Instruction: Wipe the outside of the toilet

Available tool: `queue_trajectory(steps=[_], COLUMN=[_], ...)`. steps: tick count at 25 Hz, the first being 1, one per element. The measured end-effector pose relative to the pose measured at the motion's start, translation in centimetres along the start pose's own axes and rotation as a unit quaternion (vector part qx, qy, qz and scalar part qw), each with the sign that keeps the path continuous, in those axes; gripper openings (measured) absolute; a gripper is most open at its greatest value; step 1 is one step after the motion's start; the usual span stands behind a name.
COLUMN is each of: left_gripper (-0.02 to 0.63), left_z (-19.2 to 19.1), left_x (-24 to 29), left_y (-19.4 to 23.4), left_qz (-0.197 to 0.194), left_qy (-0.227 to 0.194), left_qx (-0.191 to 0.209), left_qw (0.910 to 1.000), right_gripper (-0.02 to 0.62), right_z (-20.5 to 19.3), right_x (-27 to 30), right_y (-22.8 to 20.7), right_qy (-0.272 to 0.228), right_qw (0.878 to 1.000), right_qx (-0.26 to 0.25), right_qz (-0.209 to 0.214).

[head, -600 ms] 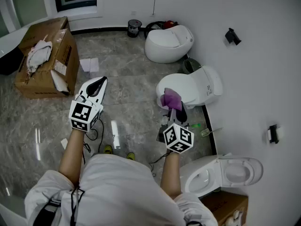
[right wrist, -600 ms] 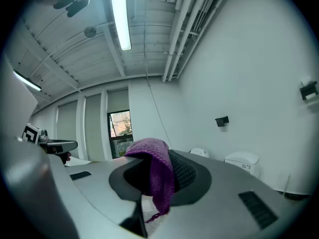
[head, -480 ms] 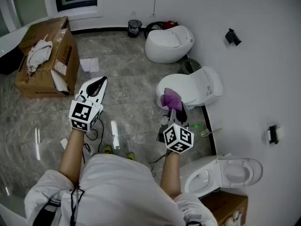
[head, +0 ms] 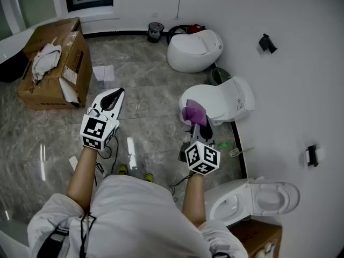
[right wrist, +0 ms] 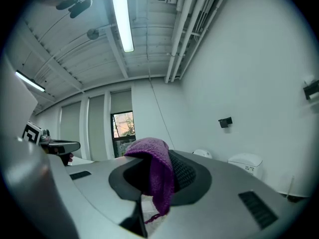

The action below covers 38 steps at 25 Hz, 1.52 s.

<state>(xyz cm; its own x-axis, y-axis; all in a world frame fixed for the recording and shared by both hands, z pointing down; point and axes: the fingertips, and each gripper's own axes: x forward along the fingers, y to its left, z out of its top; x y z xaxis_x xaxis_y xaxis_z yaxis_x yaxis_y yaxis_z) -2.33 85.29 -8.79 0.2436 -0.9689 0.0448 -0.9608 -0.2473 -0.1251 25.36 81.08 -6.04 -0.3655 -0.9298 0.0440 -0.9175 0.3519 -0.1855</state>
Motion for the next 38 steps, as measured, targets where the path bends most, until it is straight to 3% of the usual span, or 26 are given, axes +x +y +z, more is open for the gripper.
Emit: queue_trajectory(steps=[10,24,32,38], left_gripper=[0.017,0.017,0.017,0.017], left_z=[-1.0,-2.2,-2.4,-3.7], left_x=[1.2,5.1,8.8,12.6], left_y=[-3.2,-8.5,-7.3,-4.0], left_qz=[-0.007,0.008,0.014,0.008], left_qy=[0.018,0.032,0.03,0.033], left_qx=[-0.002,0.0,0.001,-0.003], left_qw=[0.9998,0.9994,0.9994,0.9994], right_gripper=[0.089,0.089,0.089,0.089], right_z=[-0.5,-0.8,-1.3,-2.3], right_x=[-0.6,1.4,5.2,10.1], right_y=[-3.1,-8.8,-10.4,-10.1], right_qy=[0.006,0.012,0.021,0.025], right_qw=[1.0,0.999,0.999,0.999], right_qx=[0.009,0.013,0.015,0.019], right_qz=[-0.001,0.03,0.032,0.025])
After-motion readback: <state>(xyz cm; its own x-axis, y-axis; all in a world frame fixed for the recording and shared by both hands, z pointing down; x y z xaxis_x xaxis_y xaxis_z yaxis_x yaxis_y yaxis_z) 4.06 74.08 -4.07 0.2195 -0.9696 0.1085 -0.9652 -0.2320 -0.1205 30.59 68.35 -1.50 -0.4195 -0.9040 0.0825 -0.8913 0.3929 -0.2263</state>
